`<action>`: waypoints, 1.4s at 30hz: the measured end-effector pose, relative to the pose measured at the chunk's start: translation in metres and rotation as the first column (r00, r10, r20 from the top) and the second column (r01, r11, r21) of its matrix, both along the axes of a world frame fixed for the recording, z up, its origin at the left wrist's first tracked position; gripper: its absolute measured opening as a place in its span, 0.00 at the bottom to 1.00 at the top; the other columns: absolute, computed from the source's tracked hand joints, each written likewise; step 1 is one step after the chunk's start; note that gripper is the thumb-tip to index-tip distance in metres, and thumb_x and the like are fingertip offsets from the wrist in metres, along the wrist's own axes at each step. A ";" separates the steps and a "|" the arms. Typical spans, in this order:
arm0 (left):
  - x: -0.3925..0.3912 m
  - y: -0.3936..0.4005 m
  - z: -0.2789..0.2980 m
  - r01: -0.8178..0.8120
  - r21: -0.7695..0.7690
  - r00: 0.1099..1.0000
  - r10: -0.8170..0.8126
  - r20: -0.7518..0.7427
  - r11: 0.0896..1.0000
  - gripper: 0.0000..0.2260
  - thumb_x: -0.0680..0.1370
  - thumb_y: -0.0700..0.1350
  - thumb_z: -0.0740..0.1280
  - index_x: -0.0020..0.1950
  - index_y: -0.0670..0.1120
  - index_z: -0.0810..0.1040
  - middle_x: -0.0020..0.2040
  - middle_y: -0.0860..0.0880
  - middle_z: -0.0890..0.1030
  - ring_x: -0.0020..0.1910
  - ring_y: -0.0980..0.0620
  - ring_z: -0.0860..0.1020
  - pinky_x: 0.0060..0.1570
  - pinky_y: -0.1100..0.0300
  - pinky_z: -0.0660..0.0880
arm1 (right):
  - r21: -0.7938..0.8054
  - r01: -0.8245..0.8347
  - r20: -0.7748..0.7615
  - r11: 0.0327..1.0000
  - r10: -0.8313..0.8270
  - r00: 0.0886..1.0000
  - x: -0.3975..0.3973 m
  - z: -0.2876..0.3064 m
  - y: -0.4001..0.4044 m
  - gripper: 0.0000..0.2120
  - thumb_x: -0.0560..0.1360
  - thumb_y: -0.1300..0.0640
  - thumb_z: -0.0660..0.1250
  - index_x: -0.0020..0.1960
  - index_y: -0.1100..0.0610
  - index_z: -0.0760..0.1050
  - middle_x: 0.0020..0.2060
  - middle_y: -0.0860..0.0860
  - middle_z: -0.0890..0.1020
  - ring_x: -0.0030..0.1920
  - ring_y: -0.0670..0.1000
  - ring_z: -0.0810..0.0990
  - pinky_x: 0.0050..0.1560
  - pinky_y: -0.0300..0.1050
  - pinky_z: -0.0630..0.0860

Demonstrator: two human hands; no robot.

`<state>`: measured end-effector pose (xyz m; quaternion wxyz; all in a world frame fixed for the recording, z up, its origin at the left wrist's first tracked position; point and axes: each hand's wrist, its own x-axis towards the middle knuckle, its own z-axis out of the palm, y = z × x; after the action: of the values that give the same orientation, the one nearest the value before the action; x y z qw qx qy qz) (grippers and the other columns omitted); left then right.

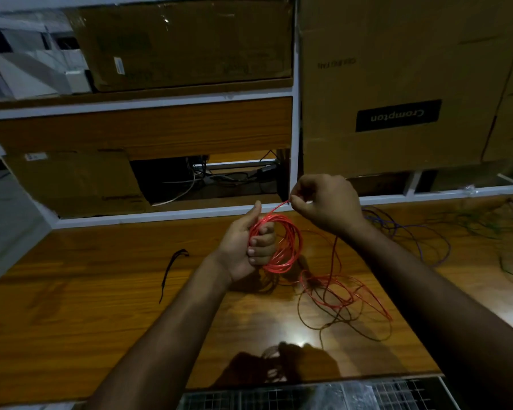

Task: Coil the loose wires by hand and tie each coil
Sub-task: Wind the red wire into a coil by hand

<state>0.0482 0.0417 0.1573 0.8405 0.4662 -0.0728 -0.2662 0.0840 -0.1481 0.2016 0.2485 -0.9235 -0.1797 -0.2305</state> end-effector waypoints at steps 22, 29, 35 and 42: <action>0.010 0.006 0.008 0.014 -0.258 1.000 -0.010 0.016 0.966 0.18 0.83 0.53 0.54 0.37 0.46 0.70 0.26 0.53 0.62 0.22 0.57 0.61 0.23 0.64 0.59 | 0.831 0.007 -0.454 0.556 0.671 0.586 -0.027 -0.015 0.013 0.21 0.82 0.38 0.54 0.41 0.52 0.72 0.31 0.49 0.73 0.27 0.46 0.65 0.29 0.41 0.59; 0.006 -0.002 0.015 -0.093 -0.031 0.996 0.093 -0.007 0.995 0.23 0.84 0.56 0.53 0.31 0.49 0.67 0.22 0.55 0.60 0.18 0.59 0.58 0.18 0.66 0.55 | 0.773 -0.063 -0.497 0.632 0.664 0.559 -0.029 -0.015 0.003 0.20 0.82 0.39 0.54 0.40 0.51 0.71 0.30 0.48 0.72 0.28 0.46 0.64 0.29 0.41 0.59; 0.005 0.010 0.014 -0.140 0.012 0.988 0.141 -0.067 0.990 0.22 0.83 0.56 0.54 0.32 0.49 0.65 0.22 0.55 0.59 0.17 0.58 0.57 0.18 0.66 0.52 | 0.661 -0.038 -0.465 0.749 0.449 0.763 -0.029 -0.023 -0.002 0.22 0.83 0.44 0.56 0.49 0.61 0.79 0.35 0.51 0.79 0.28 0.44 0.69 0.25 0.35 0.63; -0.001 0.029 0.010 -0.164 0.057 0.985 0.167 -0.046 0.985 0.20 0.82 0.54 0.56 0.31 0.50 0.64 0.22 0.56 0.58 0.17 0.59 0.57 0.18 0.67 0.51 | 0.657 -0.019 -0.461 0.753 0.422 0.781 -0.020 -0.009 -0.038 0.18 0.84 0.50 0.57 0.46 0.59 0.78 0.30 0.49 0.70 0.29 0.46 0.65 0.29 0.40 0.60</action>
<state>0.0475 0.0711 0.1672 0.8487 0.4858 -0.0054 -0.2090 0.0641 -0.1864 0.1928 0.6069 -0.7837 -0.1220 0.0510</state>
